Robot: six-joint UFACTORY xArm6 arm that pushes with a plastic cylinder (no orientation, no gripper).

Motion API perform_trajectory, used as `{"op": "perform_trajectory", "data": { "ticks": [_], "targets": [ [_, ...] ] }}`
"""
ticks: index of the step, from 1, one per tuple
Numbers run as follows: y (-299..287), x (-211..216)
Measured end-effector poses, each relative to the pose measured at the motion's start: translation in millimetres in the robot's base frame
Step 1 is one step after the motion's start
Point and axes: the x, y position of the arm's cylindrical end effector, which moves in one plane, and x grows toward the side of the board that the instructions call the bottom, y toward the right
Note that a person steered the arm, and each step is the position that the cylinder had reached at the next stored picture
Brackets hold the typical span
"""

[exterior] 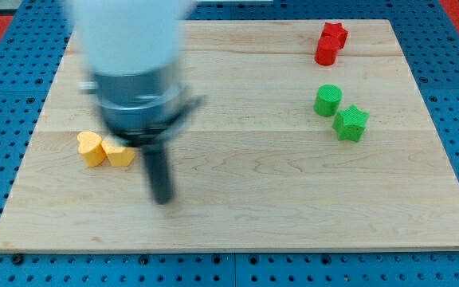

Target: Slide the blue cube to the centre

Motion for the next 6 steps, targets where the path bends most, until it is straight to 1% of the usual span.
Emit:
{"op": "perform_trajectory", "data": {
  "ticks": [1,2,3,4,5,6],
  "targets": [
    [-108.0,-26.5],
    [-120.3,-104.1],
    [-107.0,-151.5],
    [-83.4,-190.2],
    [-3.7,-192.2],
    [60.6,-171.9]
  ]
}}
